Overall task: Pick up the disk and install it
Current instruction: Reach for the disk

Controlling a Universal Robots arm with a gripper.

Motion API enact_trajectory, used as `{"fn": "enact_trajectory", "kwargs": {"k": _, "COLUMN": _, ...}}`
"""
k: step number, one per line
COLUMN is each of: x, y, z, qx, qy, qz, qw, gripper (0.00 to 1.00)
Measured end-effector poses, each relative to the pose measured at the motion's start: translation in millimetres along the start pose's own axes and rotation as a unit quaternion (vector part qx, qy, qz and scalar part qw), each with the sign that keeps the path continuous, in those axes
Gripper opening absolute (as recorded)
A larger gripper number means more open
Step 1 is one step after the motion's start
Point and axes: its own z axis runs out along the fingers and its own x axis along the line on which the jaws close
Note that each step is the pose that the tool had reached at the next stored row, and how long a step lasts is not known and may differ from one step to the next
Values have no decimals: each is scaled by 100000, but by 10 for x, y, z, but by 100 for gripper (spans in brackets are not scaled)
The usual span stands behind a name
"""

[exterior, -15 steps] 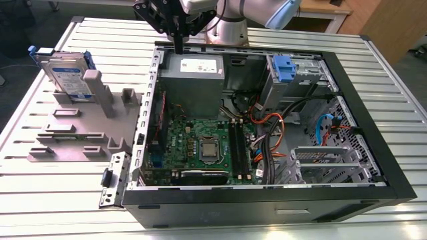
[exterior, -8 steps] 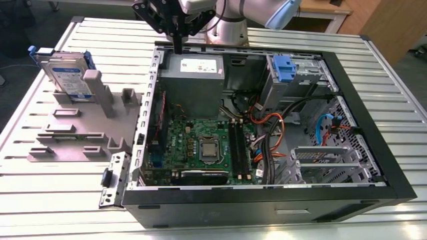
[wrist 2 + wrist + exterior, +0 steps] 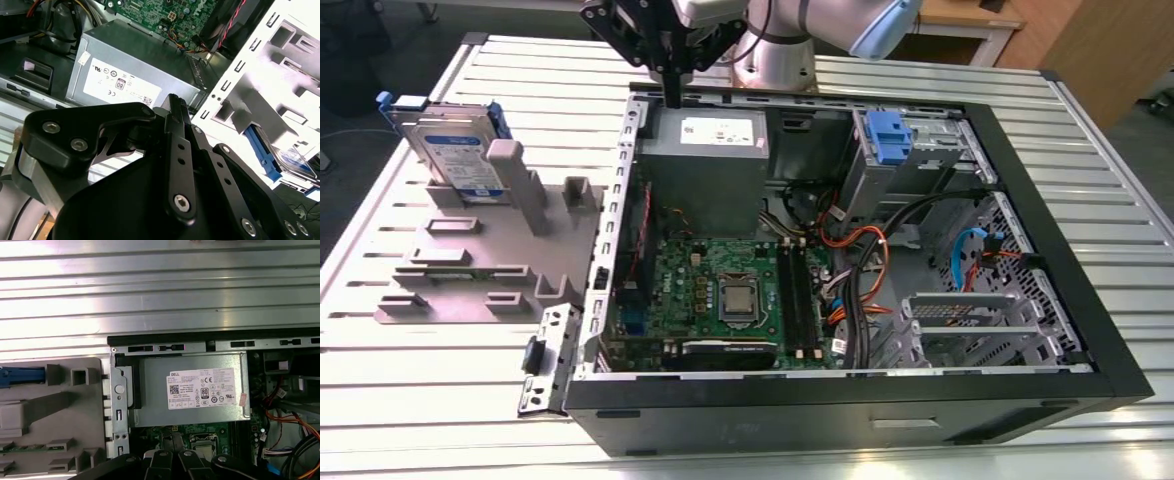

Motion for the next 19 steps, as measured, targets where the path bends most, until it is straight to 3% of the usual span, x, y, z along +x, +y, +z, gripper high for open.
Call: {"fn": "enact_trajectory", "kwargs": {"k": 19, "x": 41, "y": -3, "z": 0, "qx": 0, "qy": 1, "qz": -1, "qw": 100000, "gripper": 11}}
